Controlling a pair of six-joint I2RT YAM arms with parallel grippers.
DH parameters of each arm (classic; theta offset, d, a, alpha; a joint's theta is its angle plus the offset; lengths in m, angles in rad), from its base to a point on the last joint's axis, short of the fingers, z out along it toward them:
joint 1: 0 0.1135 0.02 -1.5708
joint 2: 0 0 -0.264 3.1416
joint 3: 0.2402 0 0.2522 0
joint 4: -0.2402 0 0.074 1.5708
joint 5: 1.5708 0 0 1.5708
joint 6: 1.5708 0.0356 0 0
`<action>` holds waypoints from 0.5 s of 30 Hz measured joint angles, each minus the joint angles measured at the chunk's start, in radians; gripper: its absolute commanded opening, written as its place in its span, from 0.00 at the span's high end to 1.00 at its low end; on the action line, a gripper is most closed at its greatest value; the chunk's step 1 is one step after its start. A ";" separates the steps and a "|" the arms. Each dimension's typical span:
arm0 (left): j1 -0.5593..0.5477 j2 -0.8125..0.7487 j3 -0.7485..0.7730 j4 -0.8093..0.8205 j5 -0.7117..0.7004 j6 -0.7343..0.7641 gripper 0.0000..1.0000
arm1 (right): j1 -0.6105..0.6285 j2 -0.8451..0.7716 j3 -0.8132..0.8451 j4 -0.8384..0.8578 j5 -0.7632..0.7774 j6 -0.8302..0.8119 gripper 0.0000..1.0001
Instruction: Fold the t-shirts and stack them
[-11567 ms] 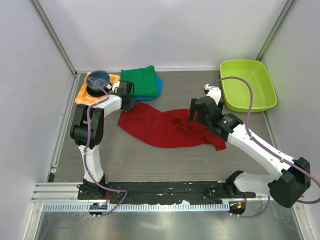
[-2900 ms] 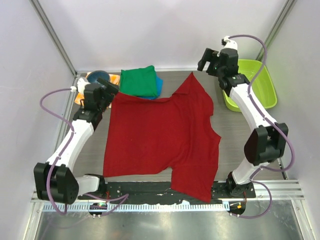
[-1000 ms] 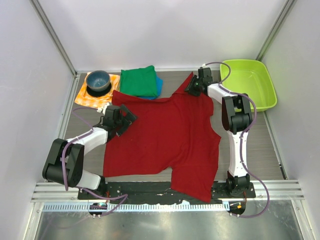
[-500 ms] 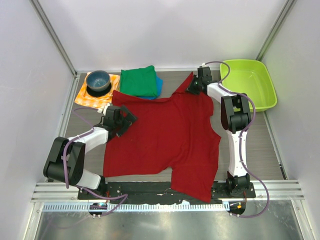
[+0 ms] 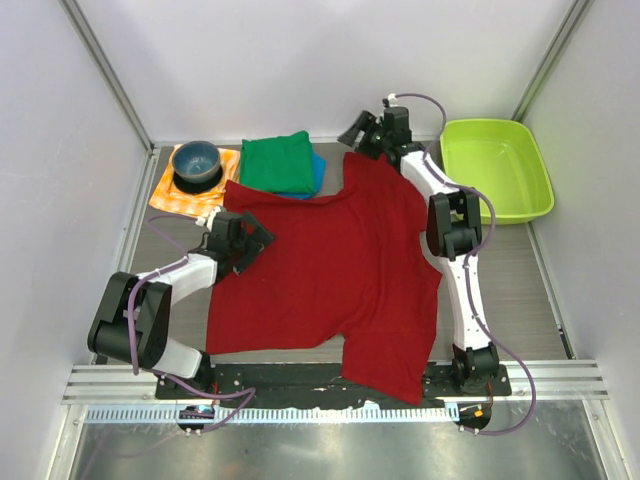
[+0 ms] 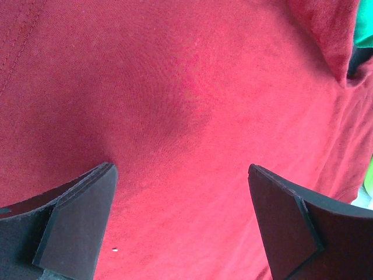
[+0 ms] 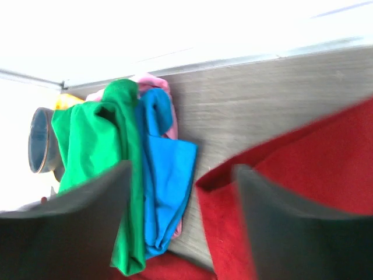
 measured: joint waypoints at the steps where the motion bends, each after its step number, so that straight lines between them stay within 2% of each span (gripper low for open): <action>1: 0.000 0.000 0.000 0.000 0.000 0.003 0.00 | 0.007 0.029 0.043 0.018 -0.013 0.008 0.06; 5: 0.000 0.000 0.000 0.000 0.000 0.010 0.00 | 0.024 0.061 0.050 0.084 -0.039 0.017 0.04; 7: 0.000 0.000 0.000 0.000 0.000 0.013 0.00 | 0.032 0.020 -0.052 0.145 -0.026 0.007 0.04; 9: 0.000 -0.001 0.000 -0.001 0.000 0.014 0.00 | 0.037 -0.074 -0.241 0.204 0.011 -0.024 0.03; 12: 0.000 -0.022 0.000 -0.010 0.003 0.017 0.00 | 0.037 -0.253 -0.495 0.192 0.110 -0.089 0.03; 15: 0.000 -0.076 0.000 -0.031 0.007 0.021 0.00 | 0.032 -0.419 -0.584 0.109 0.249 -0.157 0.03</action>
